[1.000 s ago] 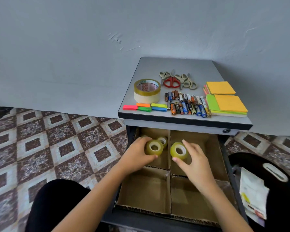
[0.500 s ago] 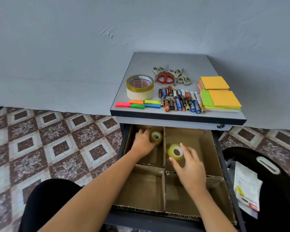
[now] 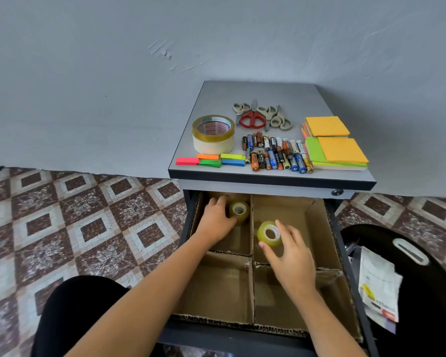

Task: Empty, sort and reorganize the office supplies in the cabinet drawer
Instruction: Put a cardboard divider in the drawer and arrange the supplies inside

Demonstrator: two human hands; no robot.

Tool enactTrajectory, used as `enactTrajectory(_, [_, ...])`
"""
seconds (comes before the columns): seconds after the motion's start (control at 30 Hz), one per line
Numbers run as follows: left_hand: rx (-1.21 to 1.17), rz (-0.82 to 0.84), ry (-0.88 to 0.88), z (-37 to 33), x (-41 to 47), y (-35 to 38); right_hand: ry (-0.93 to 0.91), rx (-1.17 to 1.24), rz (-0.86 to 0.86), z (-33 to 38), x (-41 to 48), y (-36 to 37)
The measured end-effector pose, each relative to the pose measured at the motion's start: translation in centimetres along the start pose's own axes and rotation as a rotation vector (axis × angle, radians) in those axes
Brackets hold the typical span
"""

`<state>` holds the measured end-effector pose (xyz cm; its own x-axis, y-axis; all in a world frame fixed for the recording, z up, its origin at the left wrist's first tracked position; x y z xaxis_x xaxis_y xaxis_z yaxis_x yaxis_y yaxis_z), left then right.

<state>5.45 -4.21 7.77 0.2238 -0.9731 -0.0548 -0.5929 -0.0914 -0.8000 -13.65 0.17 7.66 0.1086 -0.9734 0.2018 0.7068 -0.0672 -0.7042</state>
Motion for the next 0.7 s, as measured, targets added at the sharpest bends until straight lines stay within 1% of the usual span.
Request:
enactTrajectory(0.13, [0.061, -0.098, 0.146, 0.2, -3.2, -2.5, 0.008, 0.019, 0.022, 0.2, 0.0, 0.0])
enactTrajectory(0.23, [0.120, -0.234, 0.228, 1.3, -5.9, -4.1, -0.032, 0.075, 0.007, 0.6, 0.2, -0.2])
enactTrajectory(0.33, [0.152, -0.324, 0.154, 3.4, -7.3, -4.7, -0.107, 0.131, 0.006, 2.1, 1.0, -0.1])
enactTrajectory(0.43, [0.128, -0.287, 0.043, 4.6, -8.0, -4.4, -0.197, 0.113, 0.101, 4.3, 1.9, 0.6])
enactTrajectory(0.6, [0.102, -0.222, -0.044, 5.1, -8.7, -3.6, -0.271, -0.076, 0.364, 7.6, 4.7, 3.6])
enactTrajectory(0.7, [0.090, -0.185, -0.084, 4.9, -8.7, -3.5, -0.246, -0.199, 0.434, 8.1, 6.3, 6.2])
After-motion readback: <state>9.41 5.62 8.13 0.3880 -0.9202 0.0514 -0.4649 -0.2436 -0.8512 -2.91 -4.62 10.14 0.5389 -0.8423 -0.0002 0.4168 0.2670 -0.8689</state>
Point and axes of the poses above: each hand's wrist, its own x-axis towards the middle knuckle, its own y-axis out of the palm, z = x × y, the point moved 2 cm from there along x, towards the middle knuckle, and after that the axes turned 7 degrees about x, right-handed, at the moved point
